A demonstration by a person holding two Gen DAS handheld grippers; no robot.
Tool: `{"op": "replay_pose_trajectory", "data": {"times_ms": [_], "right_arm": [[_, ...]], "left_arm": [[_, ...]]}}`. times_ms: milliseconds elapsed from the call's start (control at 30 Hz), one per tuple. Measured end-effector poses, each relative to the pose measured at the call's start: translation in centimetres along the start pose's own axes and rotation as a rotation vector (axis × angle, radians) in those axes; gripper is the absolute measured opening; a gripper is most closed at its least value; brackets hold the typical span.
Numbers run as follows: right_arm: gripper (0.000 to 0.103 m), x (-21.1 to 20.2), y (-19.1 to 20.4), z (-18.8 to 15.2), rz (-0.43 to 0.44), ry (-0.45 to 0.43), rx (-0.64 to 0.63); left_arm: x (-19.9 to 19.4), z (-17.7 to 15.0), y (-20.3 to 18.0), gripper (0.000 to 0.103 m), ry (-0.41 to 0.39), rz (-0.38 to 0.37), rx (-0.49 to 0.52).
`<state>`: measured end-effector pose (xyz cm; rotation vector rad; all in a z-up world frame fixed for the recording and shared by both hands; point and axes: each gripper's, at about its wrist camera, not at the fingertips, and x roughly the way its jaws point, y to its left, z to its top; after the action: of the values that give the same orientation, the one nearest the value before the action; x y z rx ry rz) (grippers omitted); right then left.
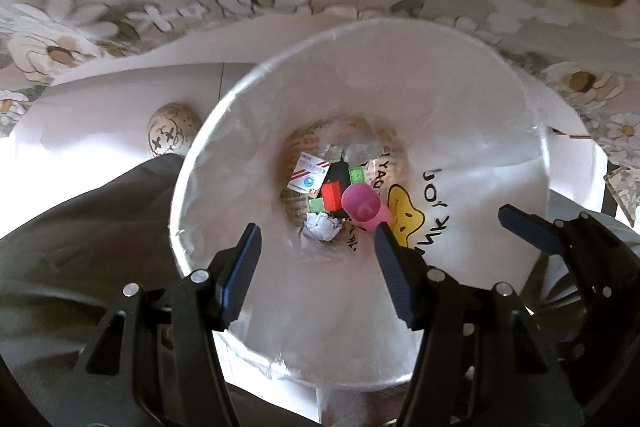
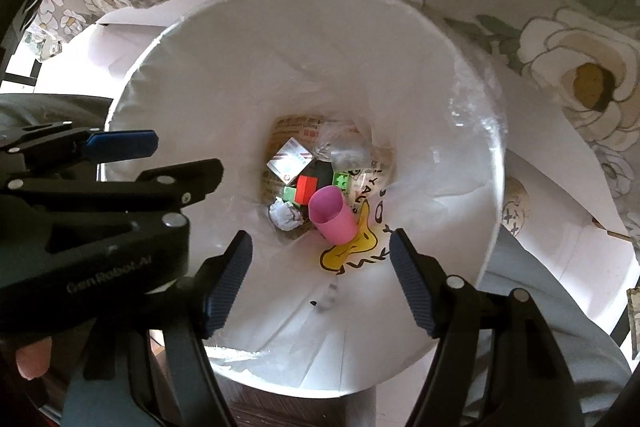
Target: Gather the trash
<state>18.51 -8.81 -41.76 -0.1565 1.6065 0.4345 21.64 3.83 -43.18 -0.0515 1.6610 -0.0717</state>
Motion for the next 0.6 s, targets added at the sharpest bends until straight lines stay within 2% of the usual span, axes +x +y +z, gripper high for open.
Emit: {"op": "replay_pose_trajectory", "data": {"times_ms": [100,267,333,367,433,467,600], "right_arm": [[0.073,-1.2,0.3,-0.2,-0.012,-0.029,-0.008],[0.073,-5.9,0.8,-1.1,-0.016,-0.129,-0.031],[0.073,-6.6,0.9,-1.4,-0.023,-0.143,-0.04],[0.073,-8.5,1.2,-1.9,-0.026,-0.181,-0.055],[0.073,-9.2,1.4,-2.0,-0.026,-0.195,-0.056],[0.073,-11.0,1.6,-2.5,-0.022,-0.231,-0.06],[0.073,-14.1,1.8,-3.4,-0.035,-0.292,-0.074]], "left_arm": [[-2.1,-0.4,0.0,0.059,-0.052,0.018,0.016],[-6.5,-1.3,-0.5,0.059,-0.144,0.061,0.064],[-8.3,-1.9,-0.8,0.059,-0.187,0.074,0.089],[-9.3,-2.3,-0.9,0.059,-0.209,0.078,0.1],[-10.9,-2.8,-1.3,0.059,-0.243,0.083,0.114],[-12.2,-3.3,-1.5,0.059,-0.271,0.092,0.129],[-15.9,-4.8,-2.5,0.059,-0.362,0.152,0.185]]}}
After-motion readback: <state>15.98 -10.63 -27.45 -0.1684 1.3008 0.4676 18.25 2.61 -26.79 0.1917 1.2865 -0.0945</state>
